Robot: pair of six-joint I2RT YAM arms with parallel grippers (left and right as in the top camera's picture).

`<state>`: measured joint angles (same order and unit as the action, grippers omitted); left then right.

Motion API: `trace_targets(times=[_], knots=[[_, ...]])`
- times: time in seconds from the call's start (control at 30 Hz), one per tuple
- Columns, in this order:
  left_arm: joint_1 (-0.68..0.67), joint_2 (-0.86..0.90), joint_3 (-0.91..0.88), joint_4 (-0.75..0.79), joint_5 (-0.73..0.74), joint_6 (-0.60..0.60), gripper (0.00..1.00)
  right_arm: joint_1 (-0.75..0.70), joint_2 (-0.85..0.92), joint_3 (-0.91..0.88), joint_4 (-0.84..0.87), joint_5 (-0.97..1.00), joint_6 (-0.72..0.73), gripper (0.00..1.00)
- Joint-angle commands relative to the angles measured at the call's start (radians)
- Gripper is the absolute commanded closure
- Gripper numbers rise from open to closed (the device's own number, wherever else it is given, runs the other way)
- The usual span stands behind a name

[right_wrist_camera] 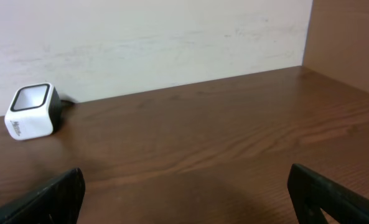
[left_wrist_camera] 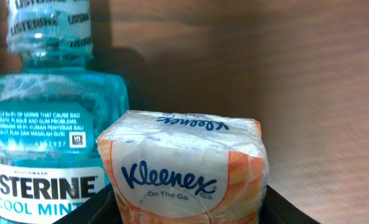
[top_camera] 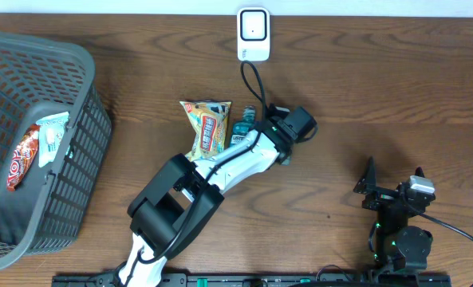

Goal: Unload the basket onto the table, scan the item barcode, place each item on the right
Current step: 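Place the Kleenex pack on the table right of the Listerine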

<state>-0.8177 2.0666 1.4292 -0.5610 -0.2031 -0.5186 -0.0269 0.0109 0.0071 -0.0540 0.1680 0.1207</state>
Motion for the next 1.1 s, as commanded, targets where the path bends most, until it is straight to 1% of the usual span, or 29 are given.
trace_targets(times=[0.0,0.07,0.17,0.2,0.23,0.27,0.4,0.47,0.53,0.63,0.7,0.8,0.9,1.0,1.03,1.07], knots=[[0.04,-0.001,-0.013,-0.007,-0.051,0.013,0.43,0.008,-0.004,-0.002,-0.003,-0.003,-0.014,0.01],[0.043,-0.002,-0.013,-0.011,-0.039,0.013,0.34,0.008,-0.004,-0.002,-0.003,-0.003,-0.014,0.01],[0.036,-0.003,-0.011,-0.026,0.015,0.013,0.25,0.008,-0.004,-0.002,-0.003,-0.003,-0.014,0.01],[0.032,-0.004,-0.011,-0.029,0.032,0.014,0.18,0.008,-0.004,-0.002,-0.003,-0.003,-0.014,0.01],[0.029,-0.006,-0.01,-0.033,0.039,0.013,0.13,0.008,-0.004,-0.002,-0.003,-0.003,-0.014,0.01],[0.026,-0.01,-0.005,-0.043,0.038,0.014,0.11,0.008,-0.004,-0.002,-0.003,-0.003,-0.014,0.01],[0.026,-0.057,0.05,-0.109,0.039,0.014,0.09,0.008,-0.004,-0.002,-0.003,-0.003,-0.014,0.01],[0.027,-0.103,0.088,-0.135,0.038,0.019,0.05,0.008,-0.004,-0.002,-0.003,-0.002,-0.014,0.01],[0.027,-0.157,0.127,-0.147,0.038,0.05,0.04,0.008,-0.004,-0.002,-0.003,-0.003,-0.014,0.01],[0.029,-0.266,0.184,-0.144,0.029,0.13,0.01,0.008,-0.004,-0.002,-0.003,-0.003,-0.014,0.01],[0.037,-0.343,0.213,-0.14,-0.013,0.164,0.0,0.008,-0.004,-0.002,-0.003,-0.003,-0.014,0.01],[0.069,-0.472,0.24,-0.13,-0.162,0.167,0.02,0.008,-0.004,-0.002,-0.003,-0.002,-0.014,0.01],[0.142,-0.59,0.241,-0.119,-0.351,0.167,0.02,0.008,-0.004,-0.002,-0.003,-0.003,-0.014,0.01],[0.266,-0.675,0.241,-0.135,-0.492,0.166,0.02,0.008,-0.004,-0.002,-0.003,-0.003,-0.014,0.01],[0.324,-0.694,0.241,-0.142,-0.526,0.157,0.02,0.008,-0.004,-0.002,-0.003,-0.003,-0.014,0.01],[0.418,-0.711,0.241,-0.154,-0.555,0.12,0.02,0.008,-0.004,-0.002,-0.003,-0.003,-0.014,0.01]])
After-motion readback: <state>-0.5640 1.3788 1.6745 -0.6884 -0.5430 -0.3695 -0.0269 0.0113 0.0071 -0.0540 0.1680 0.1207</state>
